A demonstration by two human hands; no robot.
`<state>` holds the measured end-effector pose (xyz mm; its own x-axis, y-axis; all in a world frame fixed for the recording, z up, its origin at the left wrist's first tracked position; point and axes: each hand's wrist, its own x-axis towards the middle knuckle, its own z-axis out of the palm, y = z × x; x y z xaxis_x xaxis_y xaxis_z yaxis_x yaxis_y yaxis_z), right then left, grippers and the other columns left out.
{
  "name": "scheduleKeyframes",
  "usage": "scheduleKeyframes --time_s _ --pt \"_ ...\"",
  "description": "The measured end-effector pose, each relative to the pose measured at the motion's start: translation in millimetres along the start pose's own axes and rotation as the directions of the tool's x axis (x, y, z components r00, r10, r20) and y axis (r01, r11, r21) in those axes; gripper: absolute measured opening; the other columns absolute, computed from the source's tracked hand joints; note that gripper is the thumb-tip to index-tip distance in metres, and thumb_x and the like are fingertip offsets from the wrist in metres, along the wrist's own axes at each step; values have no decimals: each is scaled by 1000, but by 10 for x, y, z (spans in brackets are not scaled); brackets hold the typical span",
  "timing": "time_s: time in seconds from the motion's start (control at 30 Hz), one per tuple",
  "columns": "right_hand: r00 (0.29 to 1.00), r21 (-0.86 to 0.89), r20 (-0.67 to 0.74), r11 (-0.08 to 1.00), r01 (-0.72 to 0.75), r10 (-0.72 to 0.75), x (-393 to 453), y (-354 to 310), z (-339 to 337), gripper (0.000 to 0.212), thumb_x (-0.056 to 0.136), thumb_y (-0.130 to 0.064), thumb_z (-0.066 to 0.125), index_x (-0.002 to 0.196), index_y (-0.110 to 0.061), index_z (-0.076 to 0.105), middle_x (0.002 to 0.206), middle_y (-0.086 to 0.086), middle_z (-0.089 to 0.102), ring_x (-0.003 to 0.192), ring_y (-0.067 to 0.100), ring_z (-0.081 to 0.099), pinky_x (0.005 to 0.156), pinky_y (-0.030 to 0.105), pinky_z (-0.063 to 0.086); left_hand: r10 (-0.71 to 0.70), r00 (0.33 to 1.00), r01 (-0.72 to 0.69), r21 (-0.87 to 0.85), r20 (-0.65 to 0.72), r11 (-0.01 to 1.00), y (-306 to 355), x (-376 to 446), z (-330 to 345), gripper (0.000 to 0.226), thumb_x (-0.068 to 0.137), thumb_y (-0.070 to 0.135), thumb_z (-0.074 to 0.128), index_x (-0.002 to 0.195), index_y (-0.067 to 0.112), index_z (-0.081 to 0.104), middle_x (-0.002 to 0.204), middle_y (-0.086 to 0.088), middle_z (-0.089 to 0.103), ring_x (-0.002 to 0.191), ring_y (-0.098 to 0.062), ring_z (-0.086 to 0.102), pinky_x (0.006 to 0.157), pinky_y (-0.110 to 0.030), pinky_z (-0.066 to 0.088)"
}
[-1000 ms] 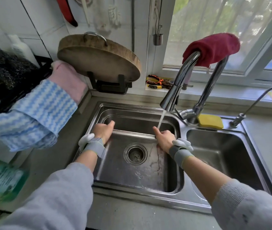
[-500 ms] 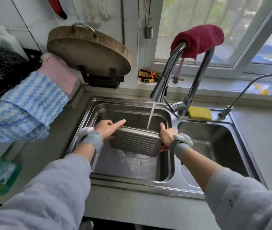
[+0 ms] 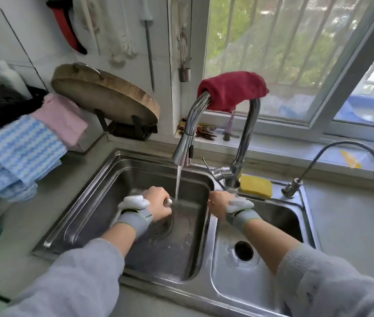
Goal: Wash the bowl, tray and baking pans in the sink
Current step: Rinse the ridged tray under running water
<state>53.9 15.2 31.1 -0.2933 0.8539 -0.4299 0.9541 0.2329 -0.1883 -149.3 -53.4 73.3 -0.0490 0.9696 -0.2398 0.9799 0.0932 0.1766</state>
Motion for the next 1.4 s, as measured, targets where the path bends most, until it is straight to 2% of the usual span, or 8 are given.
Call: scheduleKeyframes --time_s 0.23,0.63,0.8,1.0,1.13,1.27,1.33,1.4 --pt "935 -508 1 805 306 -356 541 278 -174 53 92 -18 46 143 -12 36 160 9 12 148 26 1 119 40 -2 -48 997 54 -91 65 994 179 91 331 35 87 30 52 61 21 31 66 3 44 82 -33 57 63 -28 32" --pt "938 -624 82 716 311 -337 789 237 -425 57 95 -20 38 150 -9 26 161 6 7 149 23 -2 120 35 -2 -92 986 109 -115 140 987 441 294 199 49 86 36 62 56 16 31 74 -6 47 95 -33 60 70 -30 41" --pt "968 -647 -29 743 171 -249 838 198 -494 52 100 -25 24 151 -16 22 161 2 7 148 25 -7 118 41 -9 -104 988 124 -186 115 975 359 317 266 48 83 38 66 54 17 35 59 1 45 73 -25 51 63 -28 34" --pt "979 -353 -18 917 184 -203 586 -41 -228 35 91 -21 46 124 -14 57 135 11 52 133 29 38 114 44 20 -151 981 185 -385 118 904 53 236 287 49 81 44 68 51 17 39 51 4 40 54 -17 42 53 -28 28" --pt "988 112 126 991 71 -85 332 -228 285 50 90 -43 46 134 -19 42 134 10 54 122 30 52 100 34 42 -313 942 295 -750 123 592 -382 124 90 31 81 44 68 72 15 65 65 4 60 66 -12 58 62 -24 42" --pt "984 559 169 816 -146 61 163 -495 596 75 93 -47 52 150 -10 20 147 11 41 133 28 42 106 29 32 -446 873 299 -940 200 164 -890 155 -48 51 71 53 74 93 8 66 95 -10 70 90 -24 67 87 -30 50" --pt "977 730 171 650 -214 129 136 -642 658 74 92 -51 52 146 -6 29 140 12 48 124 25 48 98 29 36 -469 850 293 -955 239 43 -1106 172 -83 77 62 60 77 113 4 62 107 -12 69 96 -25 67 94 -38 50" --pt "968 850 187 466 -245 167 142 -805 680 61 91 -50 55 130 -4 51 111 10 60 95 21 55 79 30 43 -464 856 252 -968 229 -14 -1373 211 -58 66 70 53 75 113 5 62 109 -13 68 96 -25 66 92 -37 50"
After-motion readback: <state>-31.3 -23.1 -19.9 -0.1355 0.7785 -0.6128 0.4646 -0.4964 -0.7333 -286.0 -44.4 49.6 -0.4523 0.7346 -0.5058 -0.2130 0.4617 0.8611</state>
